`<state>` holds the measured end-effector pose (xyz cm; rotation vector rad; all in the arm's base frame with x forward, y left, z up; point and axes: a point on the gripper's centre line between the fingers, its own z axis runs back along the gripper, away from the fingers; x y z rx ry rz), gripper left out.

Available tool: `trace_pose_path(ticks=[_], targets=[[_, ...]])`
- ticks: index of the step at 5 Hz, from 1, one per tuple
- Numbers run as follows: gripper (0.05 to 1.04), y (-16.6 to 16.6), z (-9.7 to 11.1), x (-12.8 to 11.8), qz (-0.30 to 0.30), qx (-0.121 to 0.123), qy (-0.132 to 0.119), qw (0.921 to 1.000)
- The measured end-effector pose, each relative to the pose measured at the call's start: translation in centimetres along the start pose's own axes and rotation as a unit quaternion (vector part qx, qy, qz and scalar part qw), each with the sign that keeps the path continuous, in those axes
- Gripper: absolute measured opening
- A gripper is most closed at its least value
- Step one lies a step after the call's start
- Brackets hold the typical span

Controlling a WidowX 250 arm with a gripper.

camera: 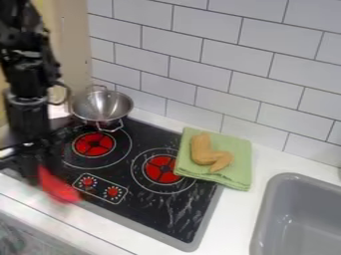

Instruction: Moved the red spoon to the left of the stove

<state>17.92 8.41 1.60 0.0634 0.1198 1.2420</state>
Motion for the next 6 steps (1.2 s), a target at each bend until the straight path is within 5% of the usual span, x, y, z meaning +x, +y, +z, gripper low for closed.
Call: trace_pose_path(ticks=[1,3,5,6], targets=[[0.283,0.3,-1.1,1.6,-0.005,0.019,-0.002,0.9998],[0.326,-0.4,-1.2,2.9,-0.018,0.017,-0.013,0.9996],[0.839,-1.0,-1.1,3.1,-0.052,0.004,0.005,0.9986],[1.016,-0.9,-0.9,2.8,-0.064,0.012,0.015,0.9978]])
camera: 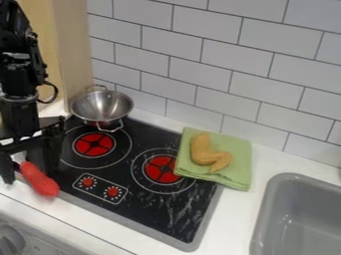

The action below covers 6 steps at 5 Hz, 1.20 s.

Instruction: Moved the red spoon to the left of the stove

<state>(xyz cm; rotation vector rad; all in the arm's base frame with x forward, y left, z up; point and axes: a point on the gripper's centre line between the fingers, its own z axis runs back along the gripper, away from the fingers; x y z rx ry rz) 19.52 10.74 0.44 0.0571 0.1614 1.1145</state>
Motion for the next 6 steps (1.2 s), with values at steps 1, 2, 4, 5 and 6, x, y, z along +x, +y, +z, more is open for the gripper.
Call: trace_pose_path(ticks=[1,2,4,5,6], targets=[[1.008,0.3,1.0,-0.5,-0.02,0.02,0.0,0.9996],[0.999,-0.8,3.4,-1.5,-0.085,0.056,-0.028,0.9945],[0.999,-2.5,6.8,-3.3,-0.301,0.084,-0.136,0.9402],[0.999,-3.6,6.8,-4.5,-0.417,0.062,-0.151,0.894],[0.999,-4.8,7.3,-6.1,-0.482,0.054,-0.162,0.8592]])
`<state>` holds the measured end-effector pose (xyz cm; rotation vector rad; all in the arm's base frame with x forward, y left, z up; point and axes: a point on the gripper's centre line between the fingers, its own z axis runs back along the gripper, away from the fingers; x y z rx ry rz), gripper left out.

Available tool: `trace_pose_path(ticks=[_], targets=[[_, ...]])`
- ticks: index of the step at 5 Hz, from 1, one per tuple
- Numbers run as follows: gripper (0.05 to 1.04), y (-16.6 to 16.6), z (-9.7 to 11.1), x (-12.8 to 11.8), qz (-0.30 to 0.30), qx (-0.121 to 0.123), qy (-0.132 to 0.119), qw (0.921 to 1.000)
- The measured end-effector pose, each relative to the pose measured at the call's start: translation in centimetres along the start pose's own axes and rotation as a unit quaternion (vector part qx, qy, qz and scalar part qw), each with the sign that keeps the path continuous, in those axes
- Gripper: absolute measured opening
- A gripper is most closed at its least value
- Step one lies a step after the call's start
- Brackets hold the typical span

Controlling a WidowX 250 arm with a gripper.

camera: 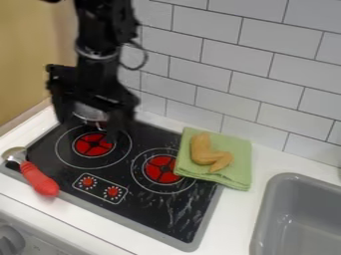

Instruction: Moved the red spoon to the left of the stove

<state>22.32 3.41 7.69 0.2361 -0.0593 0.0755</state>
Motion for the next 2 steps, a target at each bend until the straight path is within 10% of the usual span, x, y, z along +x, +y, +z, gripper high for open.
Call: trace_pose_path(ticks=[2], targets=[[0.999,-5.2,2.8,1.6,-0.053,-0.054,-0.017,0.997]])
